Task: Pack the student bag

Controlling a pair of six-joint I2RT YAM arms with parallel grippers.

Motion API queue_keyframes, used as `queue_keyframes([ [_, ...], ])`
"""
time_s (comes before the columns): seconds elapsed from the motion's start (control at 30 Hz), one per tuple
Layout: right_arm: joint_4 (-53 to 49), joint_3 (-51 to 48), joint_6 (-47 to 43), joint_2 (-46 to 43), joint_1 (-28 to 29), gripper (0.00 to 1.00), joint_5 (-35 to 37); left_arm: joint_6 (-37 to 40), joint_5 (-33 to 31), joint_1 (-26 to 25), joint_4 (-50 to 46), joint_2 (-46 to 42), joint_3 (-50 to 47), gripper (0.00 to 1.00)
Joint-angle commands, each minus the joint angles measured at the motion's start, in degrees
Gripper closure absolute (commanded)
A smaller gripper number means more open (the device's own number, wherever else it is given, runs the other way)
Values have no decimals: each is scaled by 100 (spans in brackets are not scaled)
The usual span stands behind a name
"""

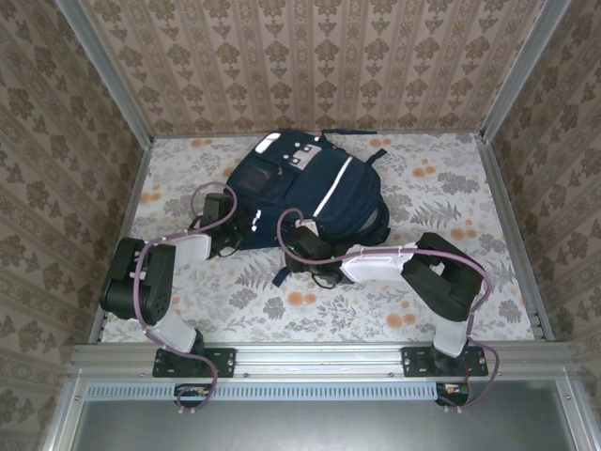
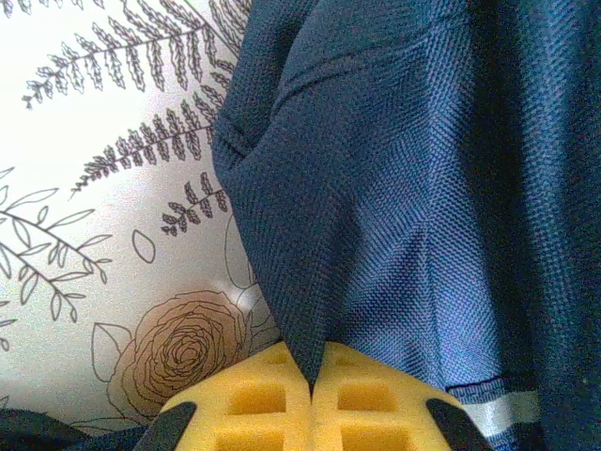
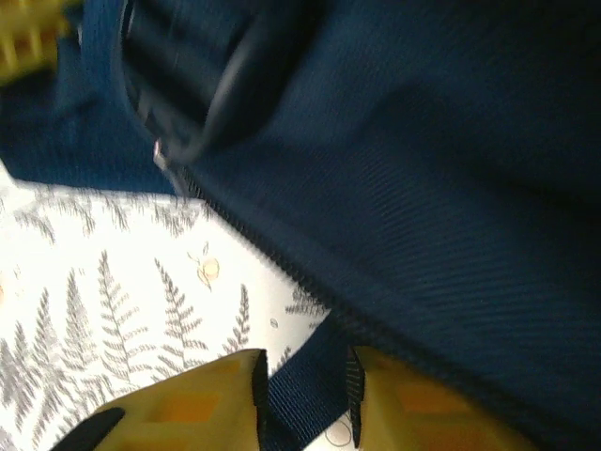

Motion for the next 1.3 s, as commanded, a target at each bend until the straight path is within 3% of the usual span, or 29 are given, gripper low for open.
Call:
queue_keyframes([
  [0.0, 33, 42, 561, -373, 11, 65, 863, -275, 23, -180, 331, 119, -61, 100],
  [0.17, 762, -713, 291, -906, 114, 59, 1066, -511, 207, -705, 776, 33, -295, 100],
  [0.27, 1716, -1521, -251, -1335, 159, 52, 1099, -545, 265, -936, 948, -59, -375, 100],
  [0.37, 2476, -2116, -1346, -1598, 195, 45, 983, -521, 222, -1396, 988, -172, -385, 100],
  [0.5, 3842, -3089, -2740, -1802, 270, 45, 931, -483, 271, -1833, 1081, -36, -178, 100],
  [0.67, 4903, -3831, -3936, -1773, 205, 49, 1442, -565, 425, -2064, 1228, 381, 40, 100],
  [1.0, 6162, -4057, -4151, -899, -666, 49, 648, -591, 577, -2042, 1381, 785, 58, 100],
  [1.27, 6728, -3730, -4001, 110, -942, 47, 686, -666, 763, -1937, 1562, 1048, 44, 100],
])
